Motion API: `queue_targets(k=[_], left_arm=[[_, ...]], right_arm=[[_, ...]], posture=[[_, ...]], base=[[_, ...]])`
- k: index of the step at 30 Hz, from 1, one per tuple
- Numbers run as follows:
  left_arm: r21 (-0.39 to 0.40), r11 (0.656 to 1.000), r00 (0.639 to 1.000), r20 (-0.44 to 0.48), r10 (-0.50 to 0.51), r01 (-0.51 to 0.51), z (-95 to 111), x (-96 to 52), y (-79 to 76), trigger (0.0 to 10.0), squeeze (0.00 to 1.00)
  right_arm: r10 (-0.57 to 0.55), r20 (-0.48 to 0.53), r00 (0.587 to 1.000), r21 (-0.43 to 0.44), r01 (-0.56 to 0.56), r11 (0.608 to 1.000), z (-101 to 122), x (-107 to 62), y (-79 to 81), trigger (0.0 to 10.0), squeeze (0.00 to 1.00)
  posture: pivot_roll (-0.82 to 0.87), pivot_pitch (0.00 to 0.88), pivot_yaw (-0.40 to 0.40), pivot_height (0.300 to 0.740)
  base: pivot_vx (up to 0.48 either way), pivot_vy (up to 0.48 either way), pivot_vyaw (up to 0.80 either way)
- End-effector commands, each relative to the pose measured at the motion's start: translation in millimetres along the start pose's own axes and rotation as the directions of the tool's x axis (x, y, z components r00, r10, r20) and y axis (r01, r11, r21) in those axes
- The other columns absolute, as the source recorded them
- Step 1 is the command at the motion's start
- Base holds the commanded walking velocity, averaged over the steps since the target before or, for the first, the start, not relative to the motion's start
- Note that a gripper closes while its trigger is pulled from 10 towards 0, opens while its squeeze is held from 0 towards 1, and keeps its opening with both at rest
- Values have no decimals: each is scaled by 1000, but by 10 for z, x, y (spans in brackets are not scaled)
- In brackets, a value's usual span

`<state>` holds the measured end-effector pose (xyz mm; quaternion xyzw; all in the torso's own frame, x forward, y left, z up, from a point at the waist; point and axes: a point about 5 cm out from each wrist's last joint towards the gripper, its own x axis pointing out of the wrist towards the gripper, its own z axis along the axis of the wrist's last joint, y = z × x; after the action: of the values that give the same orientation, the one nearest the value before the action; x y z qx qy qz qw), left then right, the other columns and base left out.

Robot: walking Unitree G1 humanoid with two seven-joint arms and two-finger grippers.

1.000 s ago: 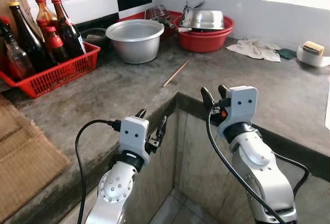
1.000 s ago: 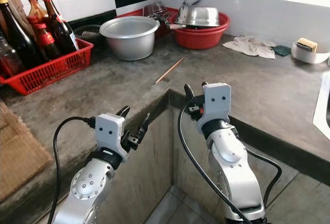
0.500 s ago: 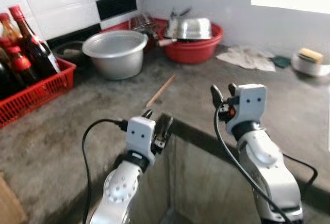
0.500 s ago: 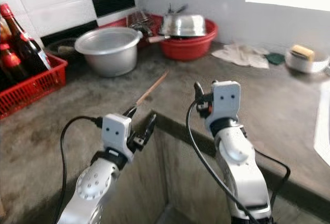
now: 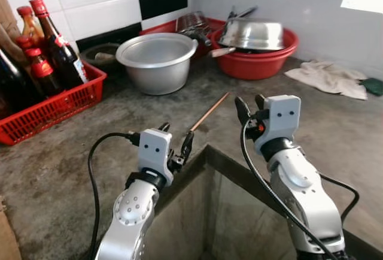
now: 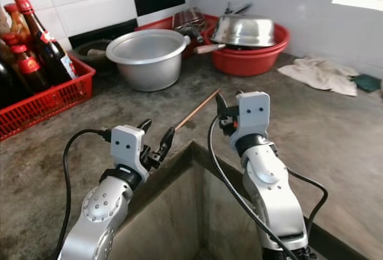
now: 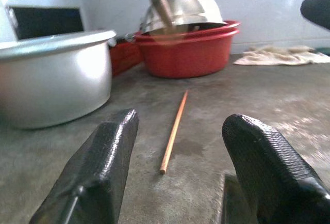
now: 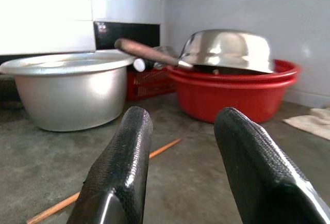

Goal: Kitchen organization

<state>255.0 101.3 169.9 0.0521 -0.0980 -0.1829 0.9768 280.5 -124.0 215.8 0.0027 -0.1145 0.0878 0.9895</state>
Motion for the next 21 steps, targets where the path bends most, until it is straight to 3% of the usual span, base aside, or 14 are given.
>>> queue_targets(k=[1, 9, 21], left_arm=[[20, 1000, 1000, -2, 4, -3, -1, 16, 0, 10000, 0], [-9, 1000, 1000, -6, -5, 5, -7, 44, -44, 10000, 0], [15, 999, 999, -16, 46, -46, 11, 110, 118, 10000, 0]], right_arm=[[3, 1, 1000, 4, -3, 1000, 9, 6, 12, 10000, 0], [-3, 5, 1000, 2, 3, 1000, 22, 24, 0, 10000, 0], [-5, 0, 1000, 0, 5, 1000, 7, 42, 2, 10000, 0]], posture=[[97, 27, -16, 740], [93, 31, -16, 740], [105, 34, -12, 740]], base=[[0, -442, 0], [70, -411, 0], [0, 0, 0]])
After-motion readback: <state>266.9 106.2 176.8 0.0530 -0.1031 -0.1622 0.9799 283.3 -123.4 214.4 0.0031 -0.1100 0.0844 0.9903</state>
